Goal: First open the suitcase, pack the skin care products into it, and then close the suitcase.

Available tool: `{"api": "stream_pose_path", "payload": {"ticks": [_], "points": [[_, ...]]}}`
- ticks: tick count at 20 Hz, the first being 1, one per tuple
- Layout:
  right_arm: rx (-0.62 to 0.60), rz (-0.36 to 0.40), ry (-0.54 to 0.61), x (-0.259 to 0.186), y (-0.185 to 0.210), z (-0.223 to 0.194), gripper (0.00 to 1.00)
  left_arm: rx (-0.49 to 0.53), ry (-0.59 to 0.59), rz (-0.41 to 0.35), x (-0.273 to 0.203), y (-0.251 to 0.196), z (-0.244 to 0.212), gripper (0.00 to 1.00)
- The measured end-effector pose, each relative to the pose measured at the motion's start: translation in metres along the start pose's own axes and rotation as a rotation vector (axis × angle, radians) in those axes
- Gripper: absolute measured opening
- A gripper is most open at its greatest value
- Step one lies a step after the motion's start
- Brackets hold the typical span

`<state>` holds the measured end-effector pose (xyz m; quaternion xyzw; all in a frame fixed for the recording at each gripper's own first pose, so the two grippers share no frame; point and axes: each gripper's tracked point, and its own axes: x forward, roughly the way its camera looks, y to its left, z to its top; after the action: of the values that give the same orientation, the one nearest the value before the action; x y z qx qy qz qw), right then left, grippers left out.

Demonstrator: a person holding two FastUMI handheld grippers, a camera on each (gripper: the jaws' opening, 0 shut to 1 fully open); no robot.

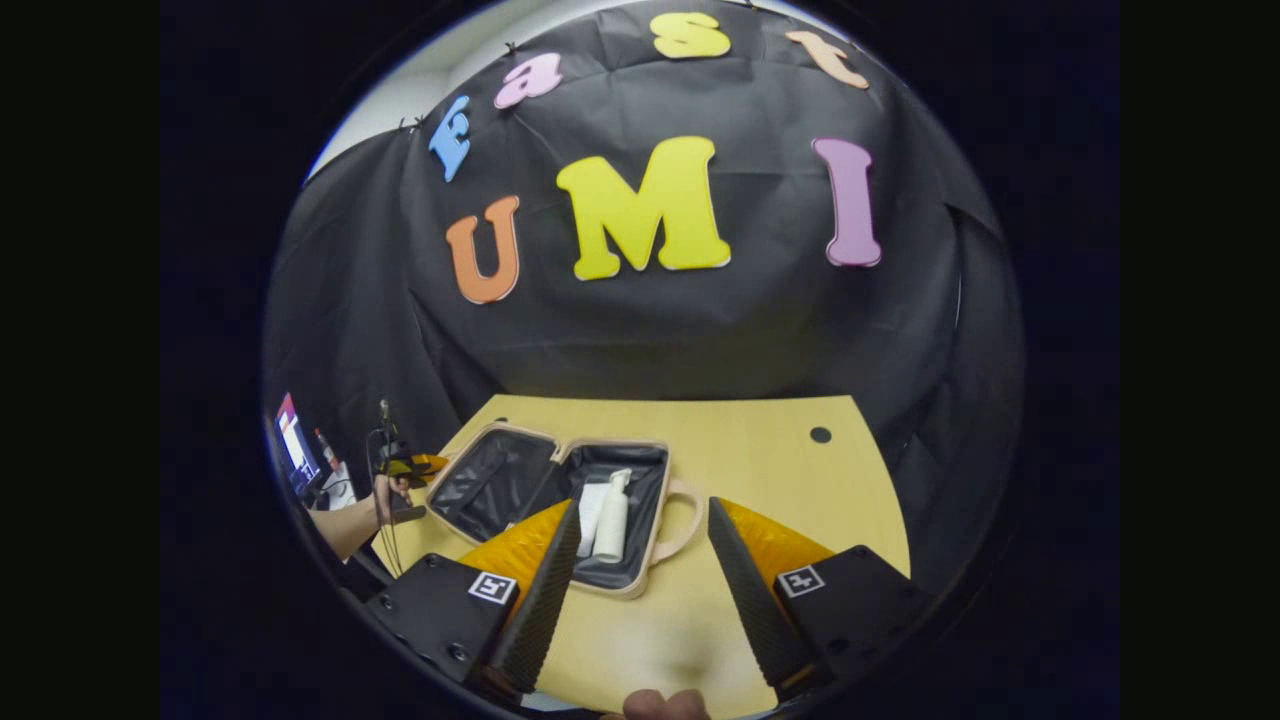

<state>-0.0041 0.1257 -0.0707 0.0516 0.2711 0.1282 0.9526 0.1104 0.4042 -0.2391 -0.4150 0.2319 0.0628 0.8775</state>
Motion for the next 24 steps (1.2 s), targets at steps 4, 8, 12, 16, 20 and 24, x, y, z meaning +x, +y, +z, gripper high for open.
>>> {"api": "stream_pose_path", "payload": {"ticks": [4, 8, 12, 16, 20, 24], "points": [[-0.011, -0.015, -0.057, -0.02, -0.011, 0.0, 0.76, 0.106, -0.071, -0.067, -0.036, -0.075, 0.022, 0.06], [-0.03, -0.068, -0.111, -0.046, -0.029, -0.005, 0.76, 0.264, -0.13, -0.135, -0.075, -0.173, 0.016, 0.06], [-0.04, -0.161, -0.194, -0.072, -0.05, -0.008, 0.72, 0.455, -0.192, -0.154, -0.107, -0.261, -0.023, 0.06], [-0.027, -0.232, -0.253, -0.092, -0.066, -0.013, 0.76, 0.669, -0.261, -0.139, -0.12, -0.325, -0.083, 0.06], [-0.07, -0.284, -0.251, -0.11, -0.094, -0.022, 0.76, 0.797, -0.261, -0.168, -0.114, -0.361, -0.142, 0.05], [-0.124, -0.365, -0.266, -0.135, -0.129, -0.027, 0.76, 0.838, -0.226, -0.17, -0.098, -0.384, -0.198, 0.06]]}}
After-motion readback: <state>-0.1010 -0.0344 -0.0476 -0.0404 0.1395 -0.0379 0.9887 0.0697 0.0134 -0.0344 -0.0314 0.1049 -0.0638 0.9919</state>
